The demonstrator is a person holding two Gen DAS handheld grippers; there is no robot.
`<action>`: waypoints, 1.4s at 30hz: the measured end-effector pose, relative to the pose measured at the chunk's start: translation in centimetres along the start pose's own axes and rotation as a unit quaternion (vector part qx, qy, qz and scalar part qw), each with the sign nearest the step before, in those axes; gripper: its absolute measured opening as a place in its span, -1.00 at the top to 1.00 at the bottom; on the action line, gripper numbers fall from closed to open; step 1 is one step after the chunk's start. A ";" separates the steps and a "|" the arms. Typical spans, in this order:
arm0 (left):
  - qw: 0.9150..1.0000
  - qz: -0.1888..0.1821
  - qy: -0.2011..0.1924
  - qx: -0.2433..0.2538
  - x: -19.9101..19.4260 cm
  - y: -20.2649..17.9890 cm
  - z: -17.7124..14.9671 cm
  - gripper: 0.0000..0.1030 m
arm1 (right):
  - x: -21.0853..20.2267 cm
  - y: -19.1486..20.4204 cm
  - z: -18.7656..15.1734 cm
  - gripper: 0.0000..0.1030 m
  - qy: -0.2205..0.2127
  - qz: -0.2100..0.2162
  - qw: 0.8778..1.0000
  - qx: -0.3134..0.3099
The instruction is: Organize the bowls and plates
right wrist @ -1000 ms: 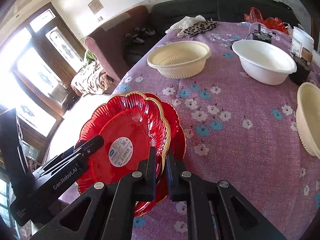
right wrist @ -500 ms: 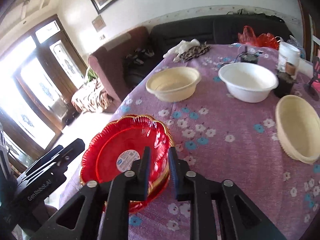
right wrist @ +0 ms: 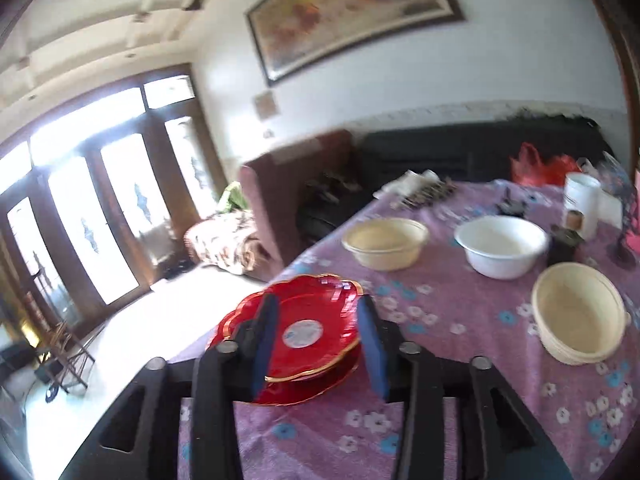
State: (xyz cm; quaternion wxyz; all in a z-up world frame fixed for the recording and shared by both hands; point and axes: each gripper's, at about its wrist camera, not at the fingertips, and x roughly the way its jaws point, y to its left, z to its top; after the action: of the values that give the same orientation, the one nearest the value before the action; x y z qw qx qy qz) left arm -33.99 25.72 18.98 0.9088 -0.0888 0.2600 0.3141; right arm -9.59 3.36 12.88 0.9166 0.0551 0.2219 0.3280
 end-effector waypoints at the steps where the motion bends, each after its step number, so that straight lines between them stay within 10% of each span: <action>1: 0.999 0.032 -0.009 -0.025 -2.3 2.0 -0.6 -0.61 | 0.0 0.5 -0.5 0.04 0.005 0.009 1.000 -0.007; 9: 0.969 0.166 -0.058 -0.176 -17.2 10.6 -6.7 -0.74 | -1.3 5.3 -5.3 0.04 -0.007 0.020 0.993 -0.117; 17: 0.973 0.151 -0.110 -0.137 -21.8 6.9 -6.6 -0.79 | -2.2 6.9 -7.3 -0.03 -0.030 -0.004 0.983 -0.183; 29: 0.981 0.120 -0.146 0.034 -21.0 -3.8 -7.3 -0.88 | -2.4 6.3 -7.6 -0.35 -0.034 -0.025 0.981 -0.189; 42: 0.987 0.109 -0.114 0.001 -17.7 -0.7 -9.0 -0.89 | -1.0 3.5 -7.2 -0.53 0.022 -0.025 0.990 -0.136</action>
State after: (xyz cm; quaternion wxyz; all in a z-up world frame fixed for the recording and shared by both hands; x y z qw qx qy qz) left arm -49.07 12.98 20.69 0.8930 -0.0226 0.1631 0.4189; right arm -15.47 5.10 7.70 0.9185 -0.0827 0.1964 0.3330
